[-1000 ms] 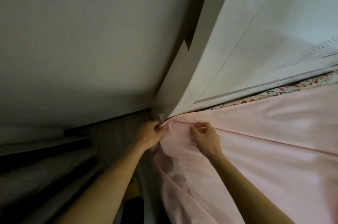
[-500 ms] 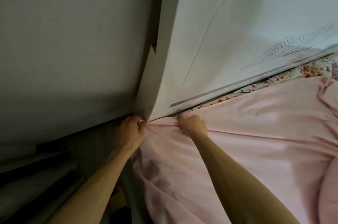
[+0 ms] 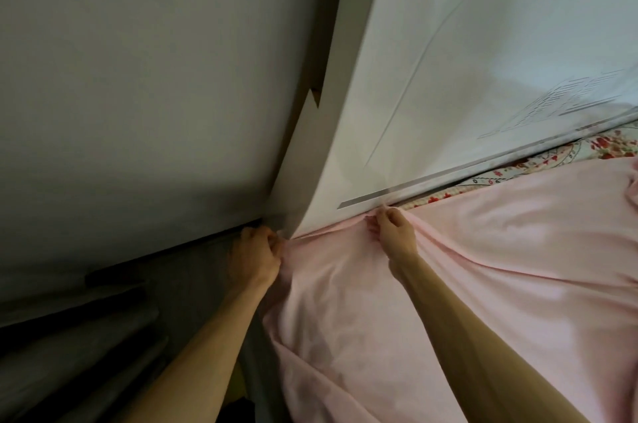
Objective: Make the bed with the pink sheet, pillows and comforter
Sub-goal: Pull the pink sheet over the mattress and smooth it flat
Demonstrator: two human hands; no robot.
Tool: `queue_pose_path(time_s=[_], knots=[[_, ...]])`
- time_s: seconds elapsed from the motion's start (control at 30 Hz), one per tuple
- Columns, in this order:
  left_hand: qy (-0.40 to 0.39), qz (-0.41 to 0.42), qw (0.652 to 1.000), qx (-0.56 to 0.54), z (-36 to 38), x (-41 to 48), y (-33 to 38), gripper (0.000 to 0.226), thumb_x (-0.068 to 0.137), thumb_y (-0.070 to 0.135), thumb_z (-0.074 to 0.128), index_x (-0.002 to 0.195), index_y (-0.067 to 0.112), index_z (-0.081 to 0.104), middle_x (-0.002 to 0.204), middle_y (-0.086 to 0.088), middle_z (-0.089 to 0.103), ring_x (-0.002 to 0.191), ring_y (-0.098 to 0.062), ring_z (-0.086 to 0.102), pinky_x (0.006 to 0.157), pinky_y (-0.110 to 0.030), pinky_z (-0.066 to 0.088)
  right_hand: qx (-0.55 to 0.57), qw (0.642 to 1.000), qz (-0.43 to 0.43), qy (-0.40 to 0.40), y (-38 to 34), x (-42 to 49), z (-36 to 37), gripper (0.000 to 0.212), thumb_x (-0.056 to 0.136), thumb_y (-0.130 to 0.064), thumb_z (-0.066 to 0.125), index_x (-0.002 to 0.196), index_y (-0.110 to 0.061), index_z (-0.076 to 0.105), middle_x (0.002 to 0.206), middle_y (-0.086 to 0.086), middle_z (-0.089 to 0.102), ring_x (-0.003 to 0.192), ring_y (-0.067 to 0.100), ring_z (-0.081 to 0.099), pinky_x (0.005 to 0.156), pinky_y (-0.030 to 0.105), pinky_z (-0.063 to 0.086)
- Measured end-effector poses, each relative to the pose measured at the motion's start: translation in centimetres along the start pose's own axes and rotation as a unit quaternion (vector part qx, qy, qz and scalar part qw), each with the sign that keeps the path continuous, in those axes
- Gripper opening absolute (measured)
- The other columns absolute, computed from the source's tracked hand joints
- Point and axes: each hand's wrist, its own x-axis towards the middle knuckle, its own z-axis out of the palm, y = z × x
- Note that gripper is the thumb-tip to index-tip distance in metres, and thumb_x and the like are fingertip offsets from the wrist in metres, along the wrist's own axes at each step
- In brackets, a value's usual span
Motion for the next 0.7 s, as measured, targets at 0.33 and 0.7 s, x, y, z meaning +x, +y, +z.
queue_pose_path(time_s=[0.33,0.7], knots=[[0.059,-0.054,0.987,-0.138,2.9,-4.0,-0.9,0.039,0.098,0.045,0.043,0.126,0.02,0.05,0.136,-0.009,0.042,0.104,-0.02,0.051,0.078,-0.029,0.04,-0.511,0.841,-0.151,-0.097,2.6,-1.9,0.2,0.065,0.097,-0.056,0.036,0.155,-0.028,0.023,0.162,-0.007,0.021,0.151,0.019,0.01,0.121,0.044,0.017],[-0.185,0.032,0.975,-0.119,4.3,-3.4,0.3,0.064,0.092,0.07,0.017,0.15,0.041,0.019,0.157,0.002,0.026,0.144,-0.025,0.024,0.114,-0.046,0.027,-0.566,0.806,-0.132,-0.112,2.7,-0.5,0.3,0.063,0.1,-0.057,0.017,0.157,-0.03,0.014,0.166,-0.009,0.002,0.152,0.014,-0.004,0.122,0.047,0.001]])
